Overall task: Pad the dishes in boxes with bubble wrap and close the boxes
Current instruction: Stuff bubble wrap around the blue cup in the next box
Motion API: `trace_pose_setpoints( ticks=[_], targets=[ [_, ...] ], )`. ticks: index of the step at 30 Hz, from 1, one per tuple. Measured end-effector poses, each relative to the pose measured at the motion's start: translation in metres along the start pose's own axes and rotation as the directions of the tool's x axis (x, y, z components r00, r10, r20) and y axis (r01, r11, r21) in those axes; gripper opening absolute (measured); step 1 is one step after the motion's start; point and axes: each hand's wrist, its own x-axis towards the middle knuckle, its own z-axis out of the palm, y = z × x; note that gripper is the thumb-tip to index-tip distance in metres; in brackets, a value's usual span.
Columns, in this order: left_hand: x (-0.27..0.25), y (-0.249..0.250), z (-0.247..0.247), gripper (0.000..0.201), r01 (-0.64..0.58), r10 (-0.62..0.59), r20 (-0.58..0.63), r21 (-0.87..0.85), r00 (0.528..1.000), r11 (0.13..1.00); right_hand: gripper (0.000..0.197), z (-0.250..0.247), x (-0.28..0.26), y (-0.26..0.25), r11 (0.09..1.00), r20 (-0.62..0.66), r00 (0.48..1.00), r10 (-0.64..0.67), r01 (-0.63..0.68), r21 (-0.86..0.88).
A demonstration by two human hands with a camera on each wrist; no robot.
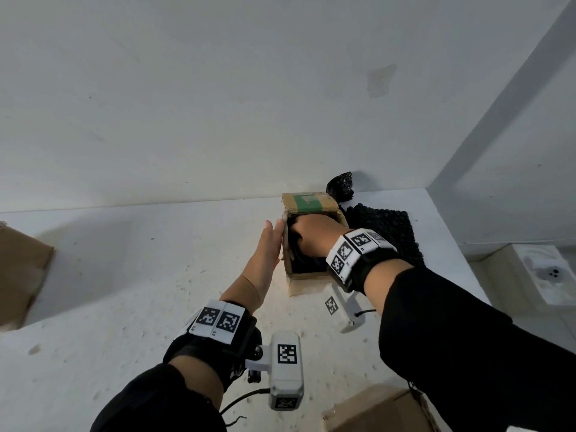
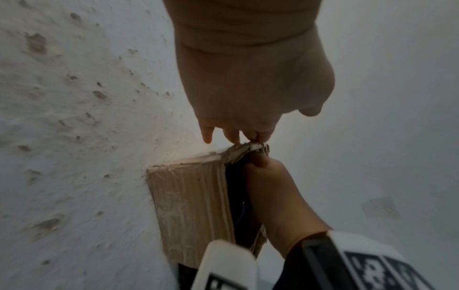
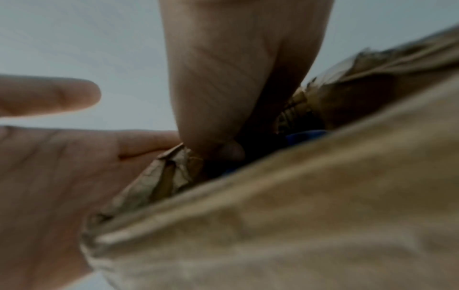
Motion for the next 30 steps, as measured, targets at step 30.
trace_pose_setpoints(
  ticks=[30],
  targets=[
    [0.008, -0.015, 0.002, 0.055, -0.030, 0.028, -0.048, -0.043, 0.998, 0.999, 0.042, 0.028, -0.005, 0.000, 1.000, -0.118, 0.993, -0.016, 0.014, -0.013]
  ],
)
